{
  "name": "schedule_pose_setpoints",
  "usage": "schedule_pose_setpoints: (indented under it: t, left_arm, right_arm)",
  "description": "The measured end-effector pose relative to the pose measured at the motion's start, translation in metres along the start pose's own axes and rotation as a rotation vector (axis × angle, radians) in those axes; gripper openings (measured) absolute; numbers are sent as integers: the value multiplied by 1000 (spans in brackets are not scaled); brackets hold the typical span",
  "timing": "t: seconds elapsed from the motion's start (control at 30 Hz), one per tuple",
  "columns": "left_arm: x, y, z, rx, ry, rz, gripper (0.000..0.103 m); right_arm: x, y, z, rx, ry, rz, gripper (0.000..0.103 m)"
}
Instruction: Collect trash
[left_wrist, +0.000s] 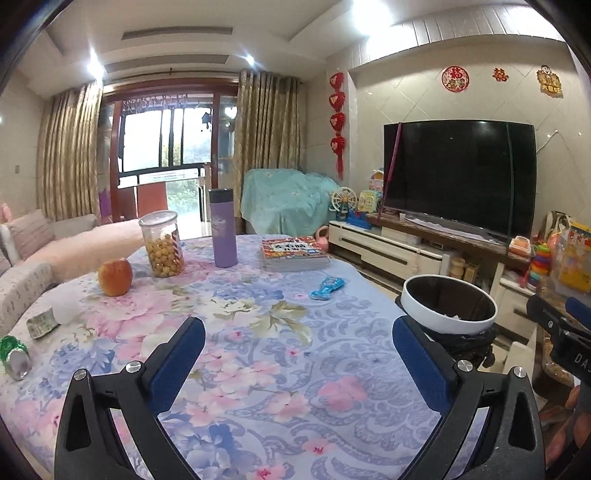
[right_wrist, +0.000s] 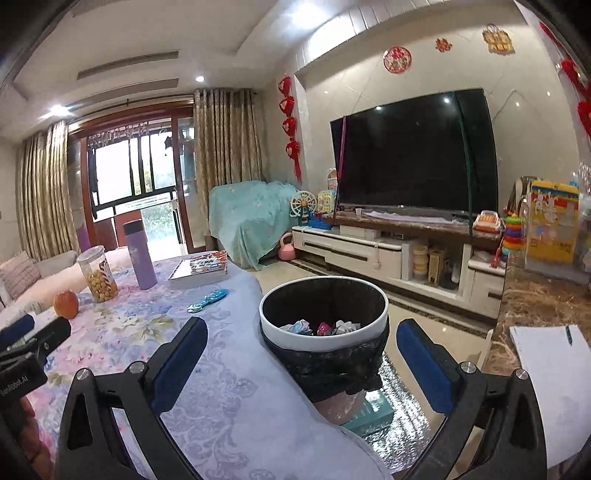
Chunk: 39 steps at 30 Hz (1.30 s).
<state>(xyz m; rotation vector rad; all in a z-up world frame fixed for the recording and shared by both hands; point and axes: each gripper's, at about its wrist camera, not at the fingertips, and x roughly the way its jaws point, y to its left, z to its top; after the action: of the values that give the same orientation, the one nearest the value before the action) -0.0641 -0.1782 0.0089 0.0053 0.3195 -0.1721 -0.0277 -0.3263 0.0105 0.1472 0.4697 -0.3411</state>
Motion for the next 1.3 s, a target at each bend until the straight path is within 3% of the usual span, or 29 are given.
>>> schedule_pose_setpoints:
  t: [0.27, 1.3]
  left_arm:
    - [-4, -4, -4, 20, -39, 26, 103]
    - [5, 5, -12, 34, -41, 40, 103]
  right_arm:
    - [-3, 4, -5, -5, -18, 1, 103]
    - [-6, 8, -6, -6, -24, 21, 103]
